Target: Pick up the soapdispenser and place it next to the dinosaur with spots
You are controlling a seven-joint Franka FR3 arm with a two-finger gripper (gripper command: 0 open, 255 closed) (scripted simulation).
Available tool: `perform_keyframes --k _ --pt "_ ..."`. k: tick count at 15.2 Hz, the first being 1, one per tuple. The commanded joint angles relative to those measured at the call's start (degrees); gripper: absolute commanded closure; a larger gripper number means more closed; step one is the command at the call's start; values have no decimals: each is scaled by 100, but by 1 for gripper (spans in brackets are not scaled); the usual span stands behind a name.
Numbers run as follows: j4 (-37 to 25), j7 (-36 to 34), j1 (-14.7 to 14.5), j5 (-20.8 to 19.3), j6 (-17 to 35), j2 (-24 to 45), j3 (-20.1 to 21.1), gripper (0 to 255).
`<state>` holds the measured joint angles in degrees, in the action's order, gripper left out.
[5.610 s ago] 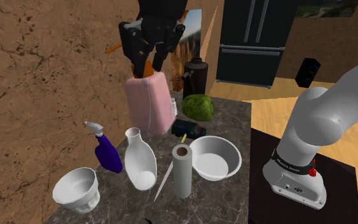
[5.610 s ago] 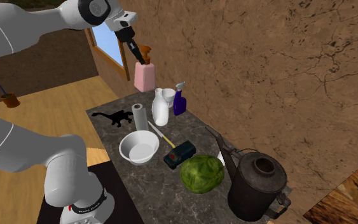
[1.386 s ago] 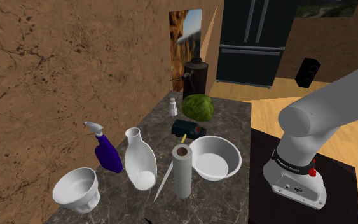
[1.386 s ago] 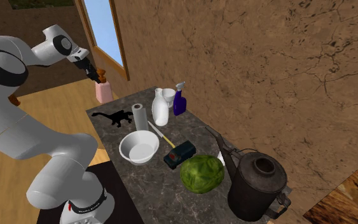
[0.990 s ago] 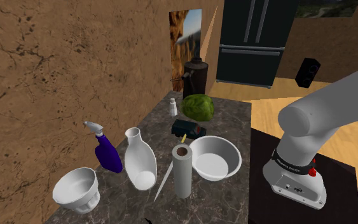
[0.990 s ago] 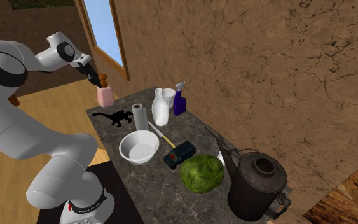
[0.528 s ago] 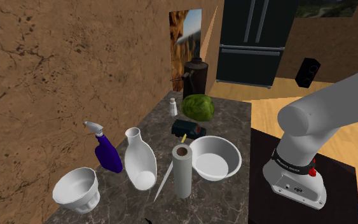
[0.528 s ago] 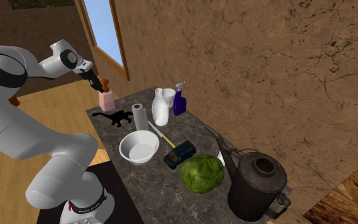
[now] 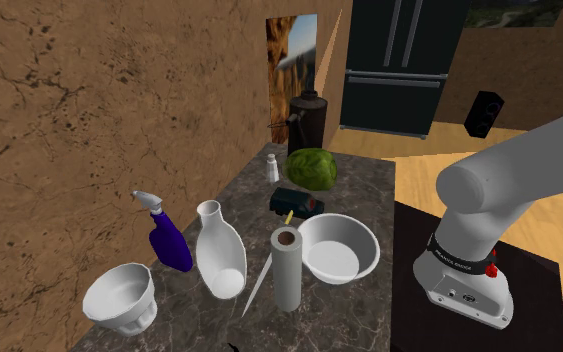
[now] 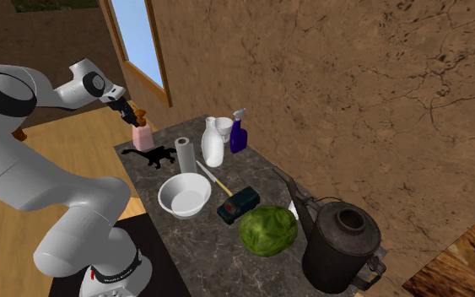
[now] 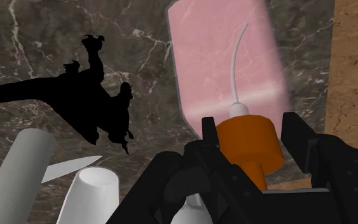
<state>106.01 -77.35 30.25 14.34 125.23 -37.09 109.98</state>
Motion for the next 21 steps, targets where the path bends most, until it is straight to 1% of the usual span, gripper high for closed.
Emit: perform_keyframes --k 1,3,4,9,13,21 --pt "1 0 1 1 3 -1 1 255" --pt "1 0 1 1 3 -1 1 255" --pt "1 0 1 1 3 -1 1 0" --pt "1 0 1 1 3 -1 1 0" --pt "-288 -163 -426 -255 -587 253 -386 0" --pt "-288 -163 -426 -255 -587 253 -387 0"
